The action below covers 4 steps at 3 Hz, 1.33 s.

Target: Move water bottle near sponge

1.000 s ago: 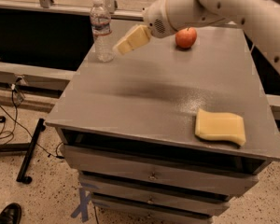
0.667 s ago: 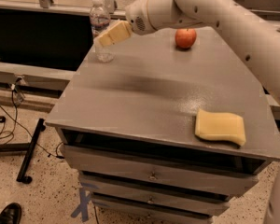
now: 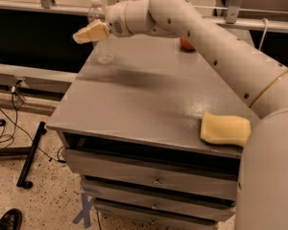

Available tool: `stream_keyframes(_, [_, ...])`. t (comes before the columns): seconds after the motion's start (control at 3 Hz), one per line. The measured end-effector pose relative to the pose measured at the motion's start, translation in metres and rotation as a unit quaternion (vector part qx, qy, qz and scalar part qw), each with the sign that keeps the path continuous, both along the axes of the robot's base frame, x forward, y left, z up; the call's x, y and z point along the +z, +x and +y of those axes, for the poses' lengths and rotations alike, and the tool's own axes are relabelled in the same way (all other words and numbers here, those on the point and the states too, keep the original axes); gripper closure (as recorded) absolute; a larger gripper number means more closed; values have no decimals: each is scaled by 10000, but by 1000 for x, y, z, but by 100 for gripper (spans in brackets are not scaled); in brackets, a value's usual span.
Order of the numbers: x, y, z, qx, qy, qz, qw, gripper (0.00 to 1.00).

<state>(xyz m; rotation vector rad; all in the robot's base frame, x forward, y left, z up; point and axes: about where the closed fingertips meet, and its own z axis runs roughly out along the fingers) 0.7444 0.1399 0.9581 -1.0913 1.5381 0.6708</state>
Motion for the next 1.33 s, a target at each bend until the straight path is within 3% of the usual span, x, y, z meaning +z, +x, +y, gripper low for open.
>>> stream_keyframes(0.33, [-7,9,9,-66,73,-179,9998,40])
stream_keyframes(0.67, [-9,14,-1,-223,77,-300,9993,63])
stream_keyframes(1.0, [3,19,-37,-472,89,-207,9986,86])
stream_keyframes(1.33, [27,12,-98,-750,159,66,9970,100])
